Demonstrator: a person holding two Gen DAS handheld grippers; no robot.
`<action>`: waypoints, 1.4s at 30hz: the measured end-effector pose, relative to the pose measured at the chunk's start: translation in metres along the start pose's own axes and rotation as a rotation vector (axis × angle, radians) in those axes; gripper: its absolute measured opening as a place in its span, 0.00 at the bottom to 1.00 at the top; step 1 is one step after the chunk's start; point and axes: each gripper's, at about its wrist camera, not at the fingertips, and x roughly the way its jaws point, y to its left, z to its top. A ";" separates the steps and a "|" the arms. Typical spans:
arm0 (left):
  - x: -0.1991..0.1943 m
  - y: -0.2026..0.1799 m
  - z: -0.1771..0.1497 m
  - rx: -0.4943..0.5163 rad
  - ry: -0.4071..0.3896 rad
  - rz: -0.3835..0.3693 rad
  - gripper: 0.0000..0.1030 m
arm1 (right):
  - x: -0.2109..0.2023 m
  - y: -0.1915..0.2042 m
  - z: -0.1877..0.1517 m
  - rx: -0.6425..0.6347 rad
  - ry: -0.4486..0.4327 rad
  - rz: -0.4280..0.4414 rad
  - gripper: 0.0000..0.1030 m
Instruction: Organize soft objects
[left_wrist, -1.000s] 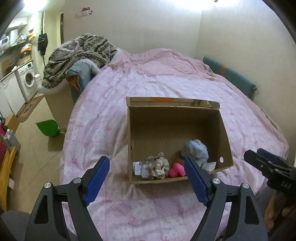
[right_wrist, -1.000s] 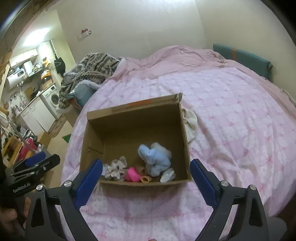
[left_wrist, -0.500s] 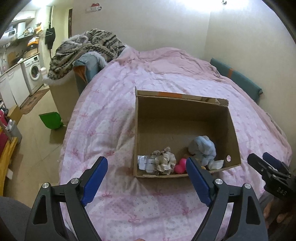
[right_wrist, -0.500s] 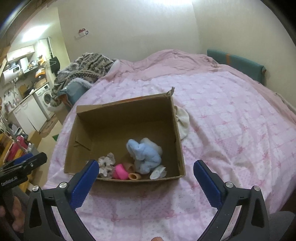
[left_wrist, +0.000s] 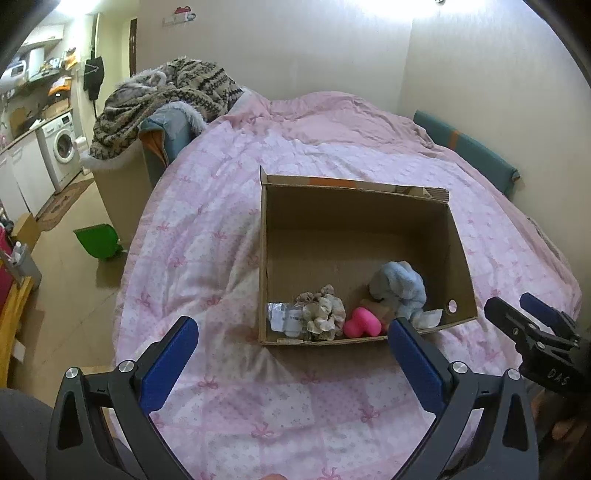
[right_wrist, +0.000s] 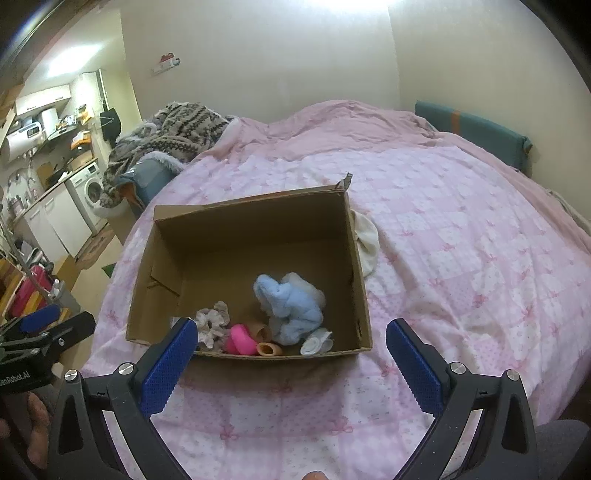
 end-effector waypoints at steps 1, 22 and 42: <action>0.000 0.000 0.000 -0.001 -0.001 -0.002 1.00 | 0.001 0.000 0.000 0.000 0.002 0.000 1.00; -0.001 -0.005 -0.001 0.014 -0.009 -0.007 1.00 | 0.004 0.002 -0.001 -0.005 0.026 -0.005 1.00; 0.000 -0.005 -0.002 0.014 -0.009 -0.007 1.00 | 0.003 0.002 -0.001 -0.005 0.026 -0.003 1.00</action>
